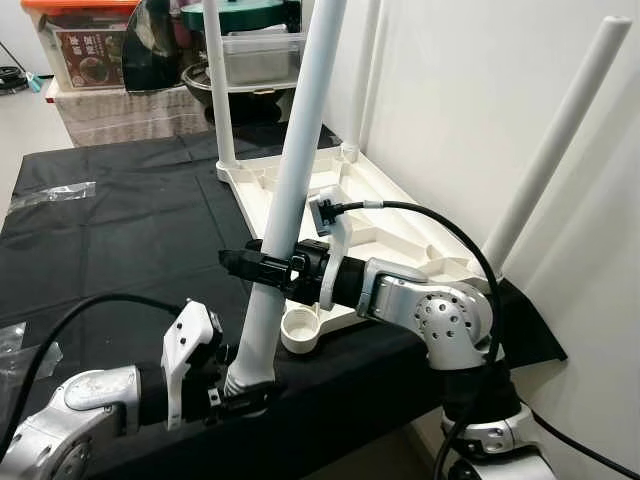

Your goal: Building children table

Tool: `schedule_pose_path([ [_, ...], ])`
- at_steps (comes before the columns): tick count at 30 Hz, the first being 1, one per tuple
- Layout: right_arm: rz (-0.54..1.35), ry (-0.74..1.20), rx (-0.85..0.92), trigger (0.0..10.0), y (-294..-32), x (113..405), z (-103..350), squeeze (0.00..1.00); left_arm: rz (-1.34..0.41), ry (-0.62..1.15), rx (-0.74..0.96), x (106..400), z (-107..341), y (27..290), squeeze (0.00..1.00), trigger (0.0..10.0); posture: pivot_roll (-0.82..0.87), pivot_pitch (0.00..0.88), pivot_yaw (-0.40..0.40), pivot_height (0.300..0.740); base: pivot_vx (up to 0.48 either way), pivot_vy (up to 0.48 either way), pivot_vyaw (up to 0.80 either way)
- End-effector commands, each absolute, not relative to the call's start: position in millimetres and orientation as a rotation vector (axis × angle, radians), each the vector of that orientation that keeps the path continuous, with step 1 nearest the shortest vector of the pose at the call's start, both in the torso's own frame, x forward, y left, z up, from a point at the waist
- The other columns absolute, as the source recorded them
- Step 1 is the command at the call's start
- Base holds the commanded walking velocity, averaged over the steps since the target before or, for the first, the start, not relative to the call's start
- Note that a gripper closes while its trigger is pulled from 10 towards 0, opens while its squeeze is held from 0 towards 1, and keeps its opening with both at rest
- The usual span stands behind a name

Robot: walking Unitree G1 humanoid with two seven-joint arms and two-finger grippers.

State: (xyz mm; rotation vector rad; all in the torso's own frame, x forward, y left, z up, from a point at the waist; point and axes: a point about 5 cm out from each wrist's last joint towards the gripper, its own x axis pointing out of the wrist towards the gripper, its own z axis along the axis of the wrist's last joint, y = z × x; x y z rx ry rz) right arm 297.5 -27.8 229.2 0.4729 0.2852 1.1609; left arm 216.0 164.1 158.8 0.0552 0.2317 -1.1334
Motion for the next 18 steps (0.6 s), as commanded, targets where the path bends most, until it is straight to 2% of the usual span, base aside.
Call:
schedule_pose_path([
  [1, 1.114, 0.279, 0.480, 4.9, -29, 303, 230, 0.00, -1.187, 0.216, 0.078, 213, 161, 160, 0.00, 10.0, 0.07, 0.000, -0.070, 0.740, 0.000, 0.000, 0.00],
  [3, 1.108, 0.272, 0.486, 4.9, -29, 304, 231, 0.00, -1.189, 0.217, 0.077, 213, 160, 160, 0.00, 10.0, 0.07, 0.000, -0.070, 0.740, 0.000, 0.000, 0.00],
  [4, 1.108, 0.261, 0.500, 0.0, -29, 304, 232, 0.00, -1.193, 0.222, 0.075, 212, 158, 159, 0.00, 10.0, 0.07, 0.000, -0.069, 0.740, 0.000, 0.000, 0.00],
  [18, 1.092, 0.233, 0.567, 0.0, -34, 305, 244, 0.00, -1.195, 0.239, 0.090, 211, 151, 162, 0.00, 10.0, 0.06, 0.000, -0.065, 0.740, 0.000, 0.000, 0.00],
])
